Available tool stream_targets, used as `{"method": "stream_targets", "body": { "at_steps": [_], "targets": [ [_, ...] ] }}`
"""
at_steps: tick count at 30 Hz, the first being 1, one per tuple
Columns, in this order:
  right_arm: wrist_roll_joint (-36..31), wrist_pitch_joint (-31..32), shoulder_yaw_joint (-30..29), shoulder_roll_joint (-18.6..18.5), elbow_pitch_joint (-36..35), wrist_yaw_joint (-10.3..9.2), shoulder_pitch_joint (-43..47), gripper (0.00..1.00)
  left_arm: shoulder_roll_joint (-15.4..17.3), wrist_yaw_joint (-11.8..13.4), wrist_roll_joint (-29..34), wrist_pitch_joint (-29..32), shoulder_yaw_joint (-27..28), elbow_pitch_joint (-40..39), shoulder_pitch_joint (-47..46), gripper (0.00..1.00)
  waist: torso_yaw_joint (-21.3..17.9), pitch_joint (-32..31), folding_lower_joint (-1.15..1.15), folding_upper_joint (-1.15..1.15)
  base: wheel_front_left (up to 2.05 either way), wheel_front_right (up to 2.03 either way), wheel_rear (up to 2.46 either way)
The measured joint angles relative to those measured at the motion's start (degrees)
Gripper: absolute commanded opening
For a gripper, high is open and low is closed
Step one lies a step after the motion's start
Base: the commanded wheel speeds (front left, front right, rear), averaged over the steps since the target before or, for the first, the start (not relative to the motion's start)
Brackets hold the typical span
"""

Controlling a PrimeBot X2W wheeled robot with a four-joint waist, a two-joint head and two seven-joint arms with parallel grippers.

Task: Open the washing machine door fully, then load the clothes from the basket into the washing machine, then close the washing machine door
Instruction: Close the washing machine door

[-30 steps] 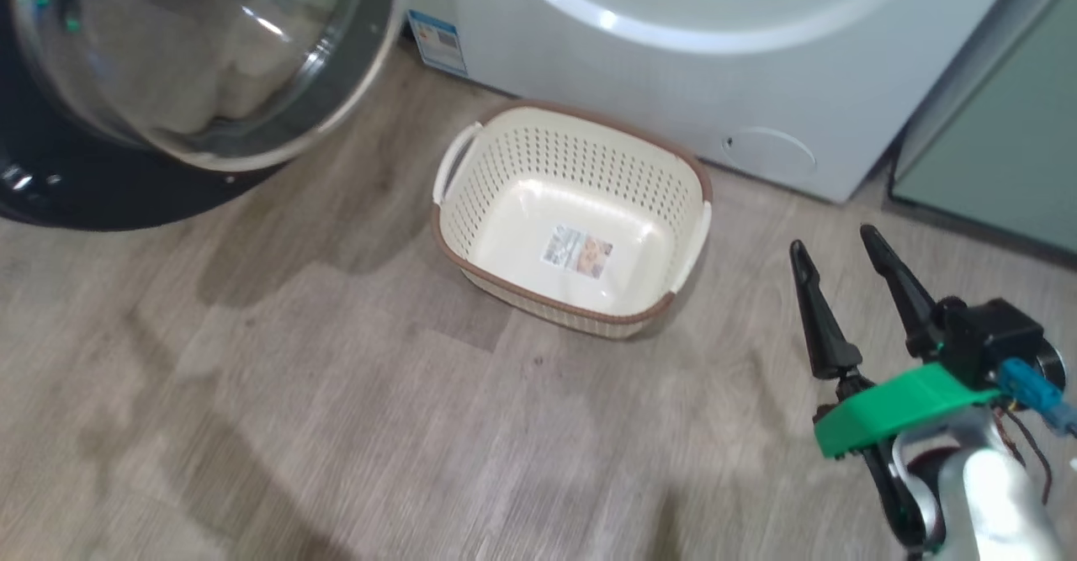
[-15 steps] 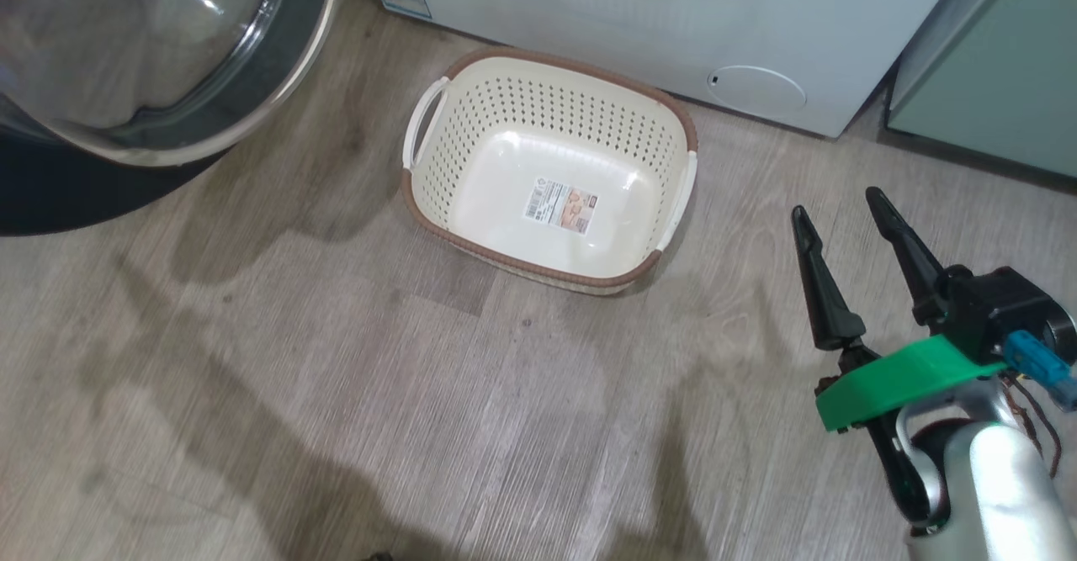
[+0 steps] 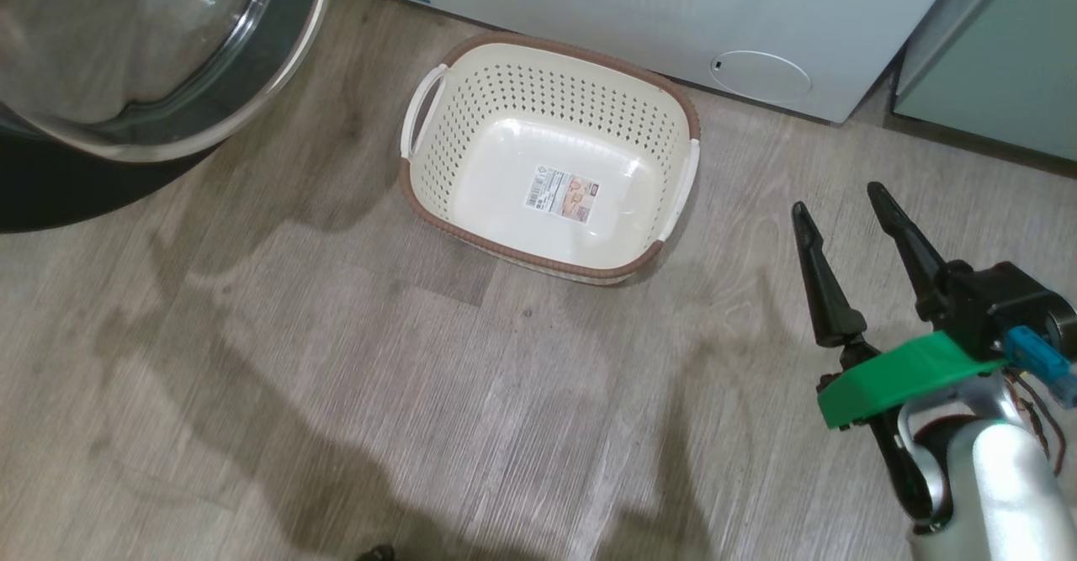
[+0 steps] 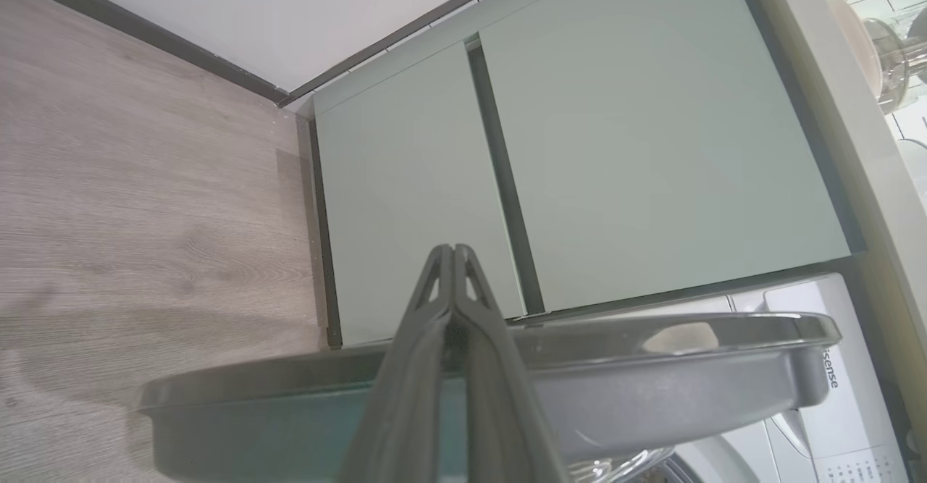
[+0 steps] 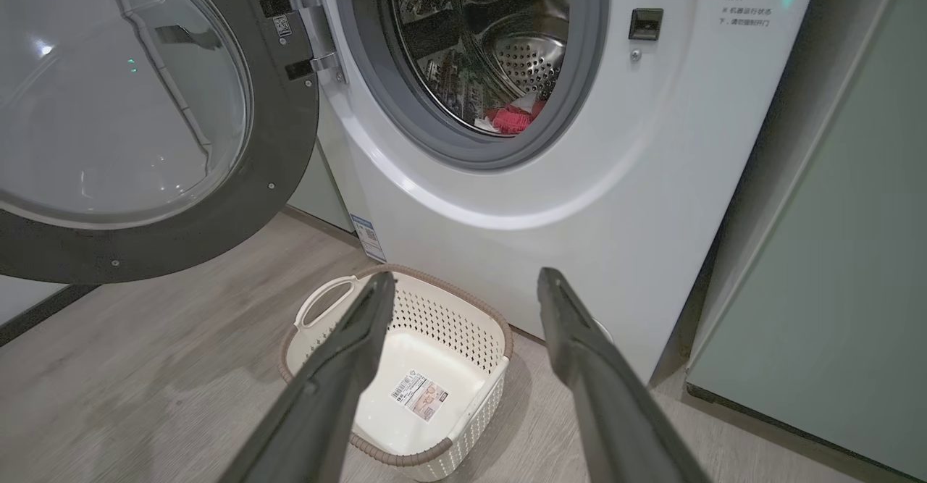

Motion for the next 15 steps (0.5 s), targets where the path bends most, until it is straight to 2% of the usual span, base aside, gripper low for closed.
{"method": "stream_targets", "body": {
  "at_steps": [10, 15],
  "targets": [
    [-0.49, 0.83, -0.53, -0.01, -1.07, 0.00, -0.35, 1.00, -0.26, -0.26, -0.52, 1.49, -0.20, 0.44, -0.49, 0.00, -0.88, 1.00, 0.00, 0.00, 0.00, 0.00, 0.00],
    [-0.48, 0.83, -1.18, -0.01, -1.15, 0.00, -0.36, 1.00, 0.01, -0.26, -2.13, 5.42, -0.03, -0.99, -0.38, 0.00, -0.80, 1.03, 0.00, 0.00, 0.00, 0.00, 0.00]
  ]
}}
